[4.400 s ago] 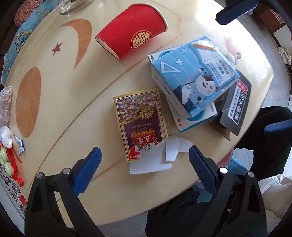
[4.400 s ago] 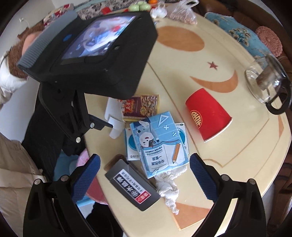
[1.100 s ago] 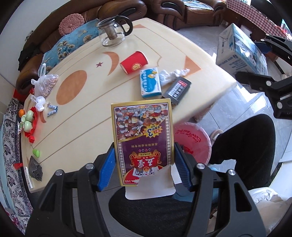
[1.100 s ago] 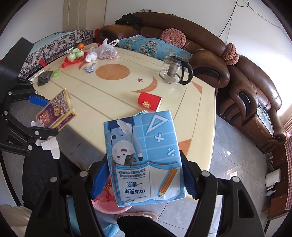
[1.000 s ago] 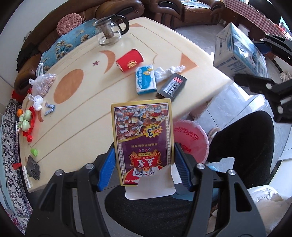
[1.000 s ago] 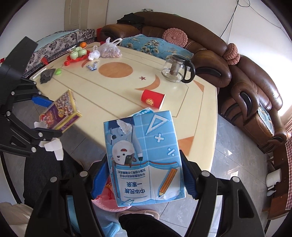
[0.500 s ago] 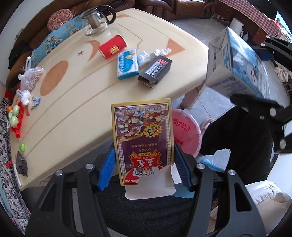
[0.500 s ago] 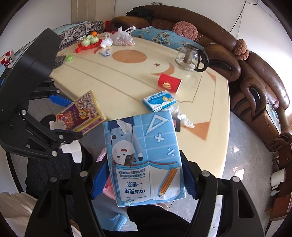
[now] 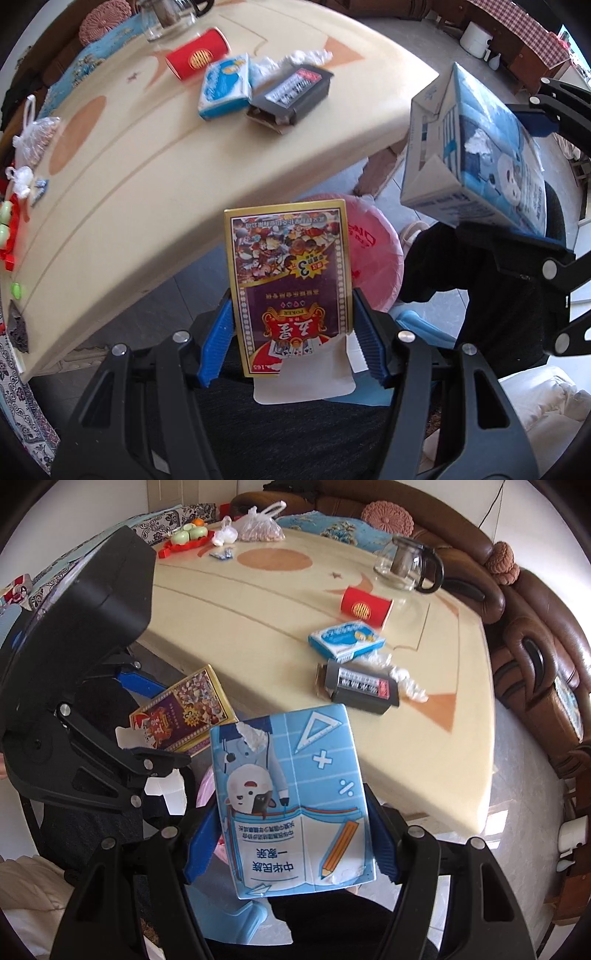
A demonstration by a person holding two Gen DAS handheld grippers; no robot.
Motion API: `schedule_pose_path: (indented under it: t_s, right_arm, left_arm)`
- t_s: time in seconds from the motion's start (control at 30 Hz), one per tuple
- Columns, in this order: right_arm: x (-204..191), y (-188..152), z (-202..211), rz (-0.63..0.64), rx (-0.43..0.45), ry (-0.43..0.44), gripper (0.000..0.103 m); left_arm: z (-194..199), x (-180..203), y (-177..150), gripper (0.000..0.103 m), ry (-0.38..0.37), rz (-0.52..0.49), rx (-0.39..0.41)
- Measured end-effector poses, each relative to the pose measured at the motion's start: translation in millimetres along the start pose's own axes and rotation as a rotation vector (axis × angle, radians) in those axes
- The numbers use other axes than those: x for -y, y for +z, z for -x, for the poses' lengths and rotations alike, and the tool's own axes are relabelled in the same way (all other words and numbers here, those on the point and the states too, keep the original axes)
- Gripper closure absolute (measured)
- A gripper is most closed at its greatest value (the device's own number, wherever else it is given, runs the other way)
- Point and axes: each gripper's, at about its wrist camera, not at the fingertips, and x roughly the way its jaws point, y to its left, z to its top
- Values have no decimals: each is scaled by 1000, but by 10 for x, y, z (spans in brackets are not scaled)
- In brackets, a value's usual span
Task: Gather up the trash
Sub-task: 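Lift both held boxes and carry them toward the trash bin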
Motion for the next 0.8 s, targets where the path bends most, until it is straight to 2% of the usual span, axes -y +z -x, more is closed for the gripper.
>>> schedule_pose_path:
  t_s: [0.43,0.8]
  right_arm:
    - [22,-270,-586,-13,-52,-2,35]
    - [67,-489,-1258,-48,-141,25,35]
  left_arm:
    - [-653,71,-21,43,-38,19,-69]
    - [-1315,31,-79,43,-82,65,-155]
